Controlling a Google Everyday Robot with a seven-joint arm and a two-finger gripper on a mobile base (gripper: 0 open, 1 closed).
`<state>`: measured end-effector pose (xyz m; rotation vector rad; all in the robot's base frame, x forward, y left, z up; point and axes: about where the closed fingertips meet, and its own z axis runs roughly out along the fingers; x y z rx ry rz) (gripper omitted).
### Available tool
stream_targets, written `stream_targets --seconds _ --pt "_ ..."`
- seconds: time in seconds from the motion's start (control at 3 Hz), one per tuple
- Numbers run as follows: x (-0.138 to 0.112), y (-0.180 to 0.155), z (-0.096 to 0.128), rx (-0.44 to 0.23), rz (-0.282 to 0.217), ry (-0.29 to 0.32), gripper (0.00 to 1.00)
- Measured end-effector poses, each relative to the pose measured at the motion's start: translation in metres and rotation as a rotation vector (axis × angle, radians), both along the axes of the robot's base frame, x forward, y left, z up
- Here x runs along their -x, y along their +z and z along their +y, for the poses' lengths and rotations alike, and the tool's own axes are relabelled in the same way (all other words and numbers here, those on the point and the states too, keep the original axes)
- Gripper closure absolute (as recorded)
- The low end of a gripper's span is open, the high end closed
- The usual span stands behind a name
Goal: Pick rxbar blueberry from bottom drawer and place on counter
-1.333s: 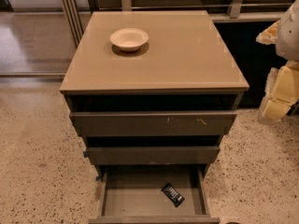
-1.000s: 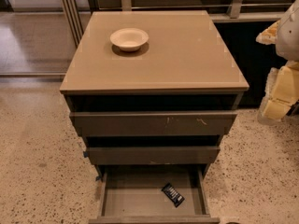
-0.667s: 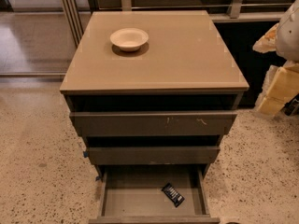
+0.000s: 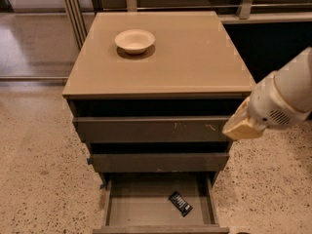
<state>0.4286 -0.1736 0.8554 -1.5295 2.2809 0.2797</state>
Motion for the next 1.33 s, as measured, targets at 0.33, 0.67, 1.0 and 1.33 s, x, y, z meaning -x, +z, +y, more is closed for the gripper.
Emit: stream_targets --seconds 0.33,0.67,1.0,1.33 --pt "0.01 -0.106 0.028 -0.184 0.115 -0.023 0.97" --pt "-0.001 -0.133 0.03 -0.212 0.108 -0.057 1.0" --pt "-0.002 -0.173 0.029 -0.176 0.107 -0.077 1.0" --pt "0.021 -0.288 0.025 -0.114 0.191 -0.096 1.0"
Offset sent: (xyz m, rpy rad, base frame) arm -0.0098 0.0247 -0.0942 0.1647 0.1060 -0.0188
